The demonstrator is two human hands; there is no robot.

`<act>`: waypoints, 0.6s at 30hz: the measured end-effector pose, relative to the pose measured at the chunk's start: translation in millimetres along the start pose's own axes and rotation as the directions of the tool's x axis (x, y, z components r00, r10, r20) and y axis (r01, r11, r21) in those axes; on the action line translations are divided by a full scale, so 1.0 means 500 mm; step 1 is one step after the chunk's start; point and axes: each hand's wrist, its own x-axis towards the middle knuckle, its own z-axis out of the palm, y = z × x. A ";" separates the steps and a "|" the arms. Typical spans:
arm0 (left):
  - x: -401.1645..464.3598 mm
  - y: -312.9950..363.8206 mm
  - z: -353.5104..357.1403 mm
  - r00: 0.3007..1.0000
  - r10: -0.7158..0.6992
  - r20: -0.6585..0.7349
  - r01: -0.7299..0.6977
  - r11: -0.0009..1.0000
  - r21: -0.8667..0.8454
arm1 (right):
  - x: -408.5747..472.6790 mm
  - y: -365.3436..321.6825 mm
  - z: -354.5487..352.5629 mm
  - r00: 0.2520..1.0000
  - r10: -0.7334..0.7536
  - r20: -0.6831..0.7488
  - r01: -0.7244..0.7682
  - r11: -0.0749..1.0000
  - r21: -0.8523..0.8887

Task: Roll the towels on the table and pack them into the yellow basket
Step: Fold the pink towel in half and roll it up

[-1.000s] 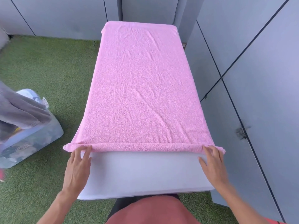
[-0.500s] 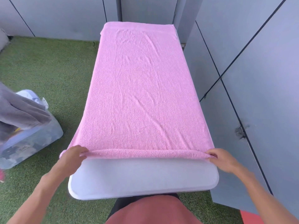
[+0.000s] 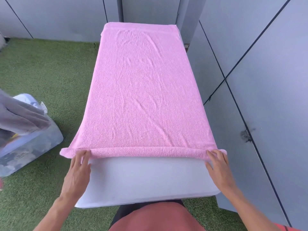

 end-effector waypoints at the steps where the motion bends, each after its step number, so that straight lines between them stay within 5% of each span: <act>1: 0.012 0.000 -0.001 1.000 -0.013 0.021 0.013 1.000 -0.018 | 0.014 0.000 0.000 1.000 0.018 0.013 -0.018 1.000 0.016; 6: 0.085 -0.015 -0.008 0.987 -0.125 0.097 0.126 0.992 -0.005 | 0.061 -0.008 -0.017 0.995 0.048 0.088 -0.053 0.997 0.052; 12: 0.096 -0.058 -0.030 0.937 -0.151 0.314 0.181 0.981 -0.069 | 0.055 0.037 -0.060 0.927 0.053 0.371 -0.130 0.974 0.185; 15: 0.129 -0.069 -0.056 0.880 -0.190 0.435 0.298 0.934 -0.195 | 0.080 0.038 -0.100 0.854 0.139 0.502 -0.373 0.835 0.404; 18: 0.156 -0.055 -0.072 0.900 -0.241 0.363 0.362 0.877 -0.316 | 0.104 0.029 -0.094 0.873 0.284 0.397 -0.464 0.736 0.493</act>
